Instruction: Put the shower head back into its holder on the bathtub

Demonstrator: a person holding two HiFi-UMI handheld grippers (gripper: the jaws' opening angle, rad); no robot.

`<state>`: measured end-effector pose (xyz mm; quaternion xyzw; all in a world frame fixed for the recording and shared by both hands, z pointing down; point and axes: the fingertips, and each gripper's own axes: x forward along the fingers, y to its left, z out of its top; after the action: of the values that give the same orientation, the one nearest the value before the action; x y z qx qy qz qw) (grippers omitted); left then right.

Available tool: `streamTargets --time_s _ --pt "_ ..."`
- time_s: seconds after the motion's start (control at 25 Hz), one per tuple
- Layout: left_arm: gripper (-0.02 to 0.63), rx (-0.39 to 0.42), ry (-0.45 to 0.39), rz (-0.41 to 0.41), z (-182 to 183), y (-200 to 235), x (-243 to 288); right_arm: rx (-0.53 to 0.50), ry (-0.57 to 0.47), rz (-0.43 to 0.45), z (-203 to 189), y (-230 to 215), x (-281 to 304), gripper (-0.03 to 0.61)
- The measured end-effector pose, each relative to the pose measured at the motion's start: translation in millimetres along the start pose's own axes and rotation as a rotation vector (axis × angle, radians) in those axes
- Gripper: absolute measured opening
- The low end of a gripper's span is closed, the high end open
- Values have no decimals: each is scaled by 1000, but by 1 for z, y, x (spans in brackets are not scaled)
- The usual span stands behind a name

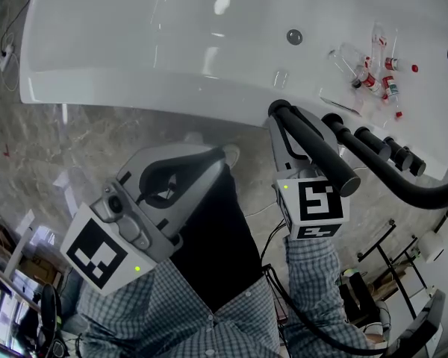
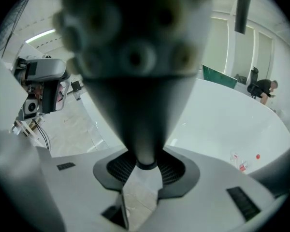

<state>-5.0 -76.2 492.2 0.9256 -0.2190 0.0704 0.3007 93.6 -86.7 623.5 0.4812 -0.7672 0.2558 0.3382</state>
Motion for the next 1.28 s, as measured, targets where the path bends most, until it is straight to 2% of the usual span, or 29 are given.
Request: streamTargets --time_s 0.36,0.92,1.08,1.28 --pt "8 3 -6 10 2 0 0 -63 9 2 2 3 6 136" --pt "8 20 26 -43 2 -18 15 36 -79 19 5 5 -1 137" --pt "8 25 44 -66 -2 -25 19 68 -122 33 0 7 -16 137" --pt "8 55 77 -94 1 -36 24 106 -121 43 -14 11 -45 135"
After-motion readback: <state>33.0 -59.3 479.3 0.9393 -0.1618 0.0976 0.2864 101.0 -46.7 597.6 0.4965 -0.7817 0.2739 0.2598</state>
